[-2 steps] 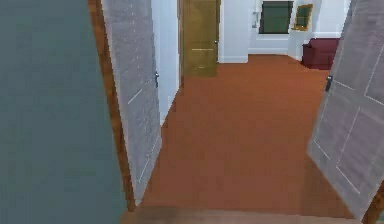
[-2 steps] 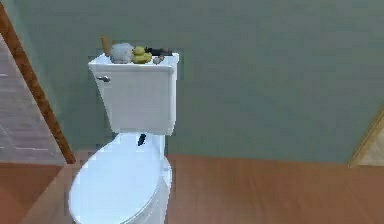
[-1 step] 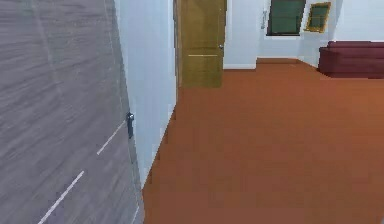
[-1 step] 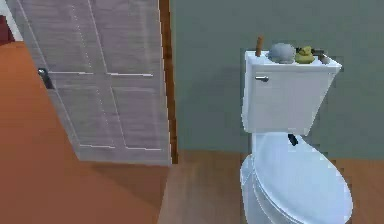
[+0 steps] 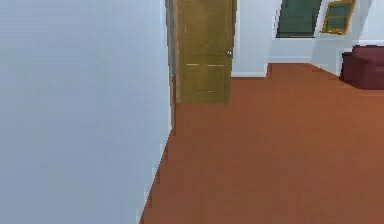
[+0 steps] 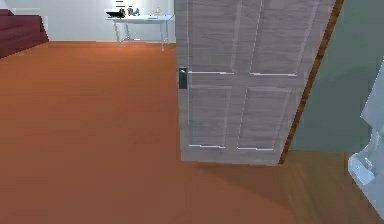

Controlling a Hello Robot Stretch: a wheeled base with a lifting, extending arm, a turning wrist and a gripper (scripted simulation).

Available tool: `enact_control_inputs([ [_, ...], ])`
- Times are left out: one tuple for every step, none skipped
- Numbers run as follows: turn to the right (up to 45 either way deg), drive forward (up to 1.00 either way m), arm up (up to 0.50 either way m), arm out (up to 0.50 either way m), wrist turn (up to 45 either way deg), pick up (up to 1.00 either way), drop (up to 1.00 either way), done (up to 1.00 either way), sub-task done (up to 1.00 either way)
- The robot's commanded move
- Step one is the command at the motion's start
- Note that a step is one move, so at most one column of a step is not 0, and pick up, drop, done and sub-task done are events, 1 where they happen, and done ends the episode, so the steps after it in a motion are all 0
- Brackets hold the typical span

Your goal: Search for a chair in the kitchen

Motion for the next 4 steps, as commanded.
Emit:
enact_control_inputs([
  [6.0, 0.00, 0.00, 0.00, 0.0, 0.00, 0.00, 0.00, 0.00],
  [0.0, 0.60, 0.00, 0.00, 0.0, 0.00, 0.00, 0.00, 0.00],
  [-3.0, 0.00, 0.00, 0.00, 0.0, 0.00, 0.00, 0.00, 0.00],
  [0.0, 1.00, 0.00, 0.00, 0.0, 0.00, 0.00, 0.00, 0.00],
])
